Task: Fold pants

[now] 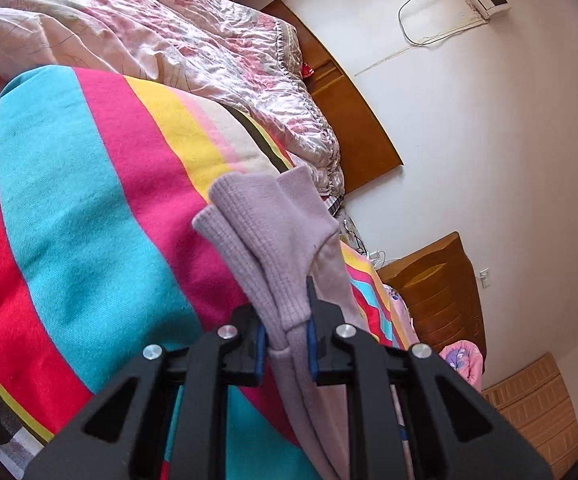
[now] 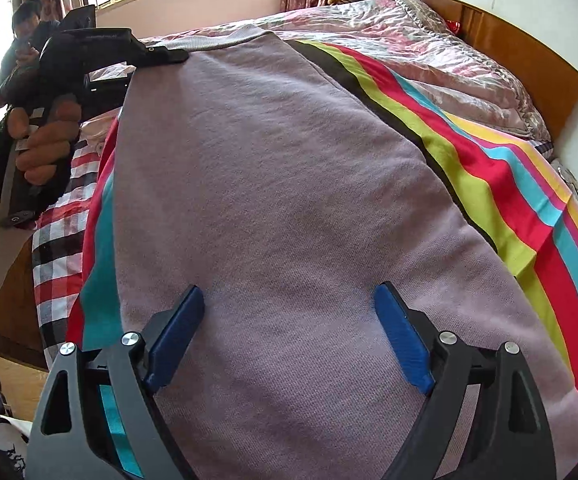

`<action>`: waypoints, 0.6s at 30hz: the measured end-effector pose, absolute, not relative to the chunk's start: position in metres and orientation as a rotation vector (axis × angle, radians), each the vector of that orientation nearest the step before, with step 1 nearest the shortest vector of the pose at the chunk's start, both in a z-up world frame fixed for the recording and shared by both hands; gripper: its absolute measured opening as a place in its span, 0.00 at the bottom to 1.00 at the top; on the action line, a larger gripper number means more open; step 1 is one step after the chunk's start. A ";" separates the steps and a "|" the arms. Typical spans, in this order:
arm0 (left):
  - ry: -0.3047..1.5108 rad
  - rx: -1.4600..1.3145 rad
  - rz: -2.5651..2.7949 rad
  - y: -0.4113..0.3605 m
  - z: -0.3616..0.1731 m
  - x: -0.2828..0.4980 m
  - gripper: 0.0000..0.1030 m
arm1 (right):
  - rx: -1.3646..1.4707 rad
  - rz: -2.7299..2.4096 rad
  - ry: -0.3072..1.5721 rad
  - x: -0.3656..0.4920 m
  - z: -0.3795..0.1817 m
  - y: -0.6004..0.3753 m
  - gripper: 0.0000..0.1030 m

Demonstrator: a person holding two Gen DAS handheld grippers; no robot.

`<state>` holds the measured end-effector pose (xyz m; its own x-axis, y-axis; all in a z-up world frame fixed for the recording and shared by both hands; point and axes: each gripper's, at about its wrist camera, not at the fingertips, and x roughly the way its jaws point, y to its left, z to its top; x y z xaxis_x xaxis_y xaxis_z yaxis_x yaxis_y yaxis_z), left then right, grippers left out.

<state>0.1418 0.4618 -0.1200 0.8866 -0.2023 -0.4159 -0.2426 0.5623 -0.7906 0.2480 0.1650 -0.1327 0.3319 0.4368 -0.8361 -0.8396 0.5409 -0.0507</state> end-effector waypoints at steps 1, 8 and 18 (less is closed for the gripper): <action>0.508 -0.978 0.033 0.461 -0.121 0.141 0.15 | -0.539 0.891 0.872 0.251 -0.128 0.165 0.81; 0.537 -0.930 0.088 0.456 -0.118 0.136 0.15 | -0.438 0.941 0.939 0.323 -0.127 0.186 0.82; 0.493 -0.644 0.119 0.397 -0.034 0.133 0.15 | -0.584 0.955 0.864 0.248 -0.122 0.174 0.84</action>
